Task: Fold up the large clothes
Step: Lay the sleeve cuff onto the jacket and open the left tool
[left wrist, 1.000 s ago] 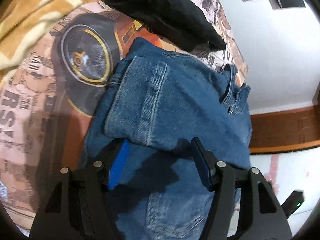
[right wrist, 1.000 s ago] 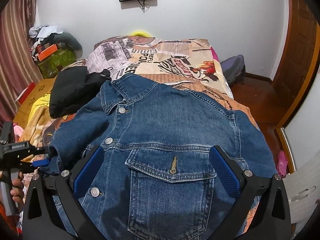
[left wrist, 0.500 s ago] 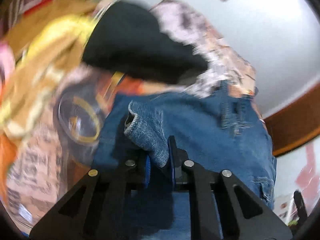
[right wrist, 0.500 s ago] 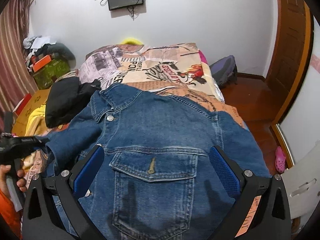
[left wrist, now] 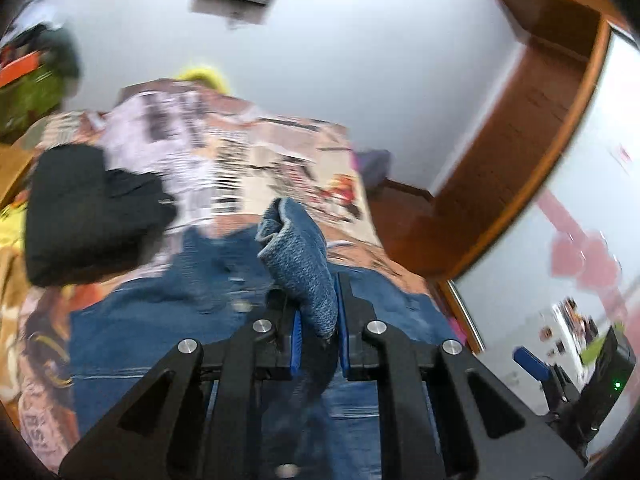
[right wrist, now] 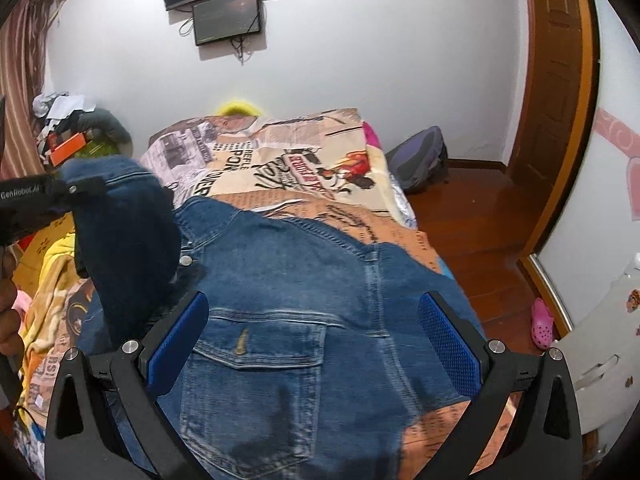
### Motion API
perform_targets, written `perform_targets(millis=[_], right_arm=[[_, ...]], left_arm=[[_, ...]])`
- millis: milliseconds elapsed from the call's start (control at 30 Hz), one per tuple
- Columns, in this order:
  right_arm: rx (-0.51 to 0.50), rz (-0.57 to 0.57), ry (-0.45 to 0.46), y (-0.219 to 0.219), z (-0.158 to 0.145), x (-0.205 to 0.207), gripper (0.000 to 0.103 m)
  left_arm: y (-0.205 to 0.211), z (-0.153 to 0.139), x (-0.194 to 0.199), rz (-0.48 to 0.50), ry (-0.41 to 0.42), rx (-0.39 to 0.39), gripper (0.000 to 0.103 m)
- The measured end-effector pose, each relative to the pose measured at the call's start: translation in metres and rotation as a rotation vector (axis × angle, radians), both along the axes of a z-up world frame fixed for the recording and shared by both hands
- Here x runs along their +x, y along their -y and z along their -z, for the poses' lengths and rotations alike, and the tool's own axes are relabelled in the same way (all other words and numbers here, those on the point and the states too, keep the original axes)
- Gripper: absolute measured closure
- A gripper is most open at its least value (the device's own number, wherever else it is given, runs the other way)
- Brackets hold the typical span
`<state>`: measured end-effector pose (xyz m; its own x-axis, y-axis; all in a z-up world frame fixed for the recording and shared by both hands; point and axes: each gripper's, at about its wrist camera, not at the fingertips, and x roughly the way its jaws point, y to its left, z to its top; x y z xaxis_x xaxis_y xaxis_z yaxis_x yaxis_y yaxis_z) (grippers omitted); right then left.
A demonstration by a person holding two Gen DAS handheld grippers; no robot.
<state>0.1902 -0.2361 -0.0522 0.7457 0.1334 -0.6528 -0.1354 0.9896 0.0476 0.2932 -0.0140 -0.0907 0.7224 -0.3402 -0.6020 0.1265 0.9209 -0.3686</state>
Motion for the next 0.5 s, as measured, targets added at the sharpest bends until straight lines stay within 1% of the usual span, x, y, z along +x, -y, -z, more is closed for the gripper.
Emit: perform_targets(millis=[133,233,400,500], right_arm=[[-0.006,0.021,0.001,0.011,-0.001,-0.001,0.000],[-0.014,0.038,-0.002,0.020,0.001,-0.003,0.000],[-0.016,0.068,-0.023,0.037,0.007,-0.005,0.000],[-0.009,0.091,-0.047,0.048,0.013,-0.005,0.000]], left_arm=[[0.042,0.007,0.005,0.094,-0.026,0.029,0.090],[0.070,0.023,0.007,0.149,-0.074,0.050,0.090],[0.102,0.058,0.007,0.227,-0.184,0.076,0.090],[0.118,0.068,-0.004,0.269,-0.193,0.106,0.089]])
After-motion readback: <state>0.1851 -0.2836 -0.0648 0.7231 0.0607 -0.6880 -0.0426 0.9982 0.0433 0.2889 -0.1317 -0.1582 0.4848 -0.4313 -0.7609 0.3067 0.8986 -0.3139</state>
